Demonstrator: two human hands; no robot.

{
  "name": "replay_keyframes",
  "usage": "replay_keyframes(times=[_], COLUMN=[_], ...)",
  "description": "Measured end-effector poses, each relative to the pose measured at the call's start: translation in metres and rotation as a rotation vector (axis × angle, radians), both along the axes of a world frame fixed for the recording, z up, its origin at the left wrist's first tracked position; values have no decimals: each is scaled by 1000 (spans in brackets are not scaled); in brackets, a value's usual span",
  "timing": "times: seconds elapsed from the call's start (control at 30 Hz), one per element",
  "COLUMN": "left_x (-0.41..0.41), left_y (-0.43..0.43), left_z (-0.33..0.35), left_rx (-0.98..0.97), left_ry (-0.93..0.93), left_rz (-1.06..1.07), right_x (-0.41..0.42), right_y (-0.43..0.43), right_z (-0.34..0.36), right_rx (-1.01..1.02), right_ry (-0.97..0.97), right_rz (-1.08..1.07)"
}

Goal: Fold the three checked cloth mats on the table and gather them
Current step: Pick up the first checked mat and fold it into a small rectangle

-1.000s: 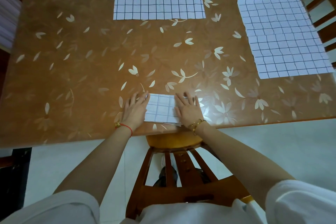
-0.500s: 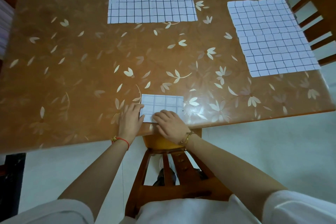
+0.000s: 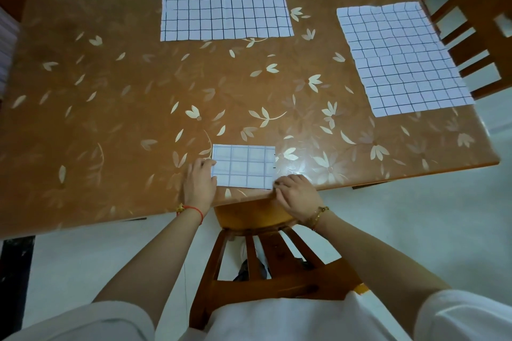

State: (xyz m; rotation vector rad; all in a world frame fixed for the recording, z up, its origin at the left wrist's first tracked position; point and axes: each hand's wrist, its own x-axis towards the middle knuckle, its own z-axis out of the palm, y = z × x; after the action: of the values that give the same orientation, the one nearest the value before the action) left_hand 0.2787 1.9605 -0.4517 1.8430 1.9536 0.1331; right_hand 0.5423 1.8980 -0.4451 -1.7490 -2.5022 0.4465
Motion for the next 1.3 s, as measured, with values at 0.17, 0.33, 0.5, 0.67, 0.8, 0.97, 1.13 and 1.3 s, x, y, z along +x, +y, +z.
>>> replay_keyframes(times=[0.17,0.33,0.5,0.67,0.8,0.97,1.13,1.3], left_x=[11,17,16,21,24,26,25,32], left_y=[7,16,31,36,30,18,-2,-32], left_z=[2,2,9,20,28,41,68,99], left_rx=[-23,-126,-281,-371,-357,-333,-336,-336], left_ry=[-106,-353,-483,-637,-707,-836,-907,-958], left_rz=[175,445,599,625,623,631,480,477], right_x=[-9,-26,-28,-22,-21,-21,-20,0], right_y=[24,44,47,46,46,41,37,40], right_z=[9,4,-3,-6,1,10,11,-30], right_rx=[-224,-407,-487,-539,-543,-575,-603,-724], right_ry=[278,529,655,678,716,854,906,909], right_rz=[-616,-930,-1069,-1040,-1053,-1094,-1068,-1000])
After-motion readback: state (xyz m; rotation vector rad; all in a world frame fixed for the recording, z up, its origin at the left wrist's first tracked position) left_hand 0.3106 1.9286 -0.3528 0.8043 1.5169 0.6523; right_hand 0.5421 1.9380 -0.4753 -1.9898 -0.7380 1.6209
